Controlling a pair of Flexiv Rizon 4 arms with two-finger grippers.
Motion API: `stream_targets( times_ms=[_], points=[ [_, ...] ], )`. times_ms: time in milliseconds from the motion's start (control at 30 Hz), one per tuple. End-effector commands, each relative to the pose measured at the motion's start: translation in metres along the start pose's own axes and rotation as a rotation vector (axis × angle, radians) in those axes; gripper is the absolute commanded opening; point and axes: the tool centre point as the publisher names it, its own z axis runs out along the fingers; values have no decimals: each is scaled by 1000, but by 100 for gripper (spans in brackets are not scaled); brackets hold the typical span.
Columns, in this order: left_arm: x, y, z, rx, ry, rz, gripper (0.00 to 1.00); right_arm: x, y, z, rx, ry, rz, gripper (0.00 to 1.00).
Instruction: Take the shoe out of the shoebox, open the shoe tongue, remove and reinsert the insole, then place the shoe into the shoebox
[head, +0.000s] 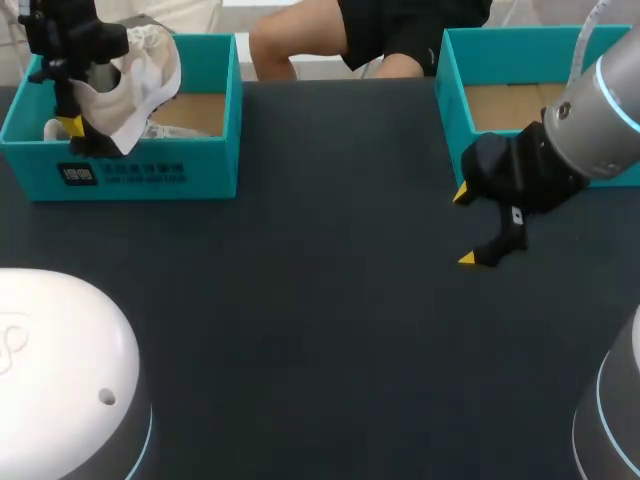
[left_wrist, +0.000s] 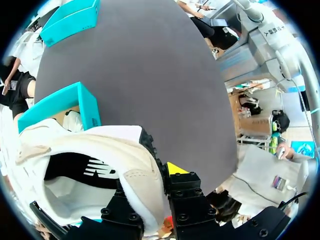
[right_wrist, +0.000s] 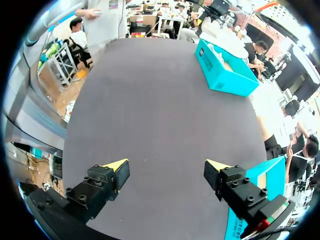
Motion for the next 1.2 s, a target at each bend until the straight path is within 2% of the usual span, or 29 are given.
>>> stream_targets(
  times_ms=[33,67,100,367,567,667,833,933,1200],
  points=[
    [-2,17,-9,-14,-21,43,0,1,0,1,1,-1,0,100],
    [-5,24,-12,-4,-31,29,0,1,0,1,1,-1,0,100],
    [-9,31,-14,-26,-40,18,0,1,0,1,1,-1,0,100],
    [-39,96,-30,15,-90,-69,0,1,0,1,1,-1,0,100],
    [-64,146,-42,7,-126,-117,0,1,0,1,1,-1,0,100],
    [-78,164,-46,-28,-136,-143,0,1,0,1,1,-1,0,100],
    [-94,186,-55,-25,-181,-111,0,1,0,1,1,-1,0,100],
    [-113,198,-58,-25,-191,-121,0,1,0,1,1,-1,0,100],
    [-154,204,-65,-14,-215,-120,0,1,0,1,1,-1,0,100]
  ],
)
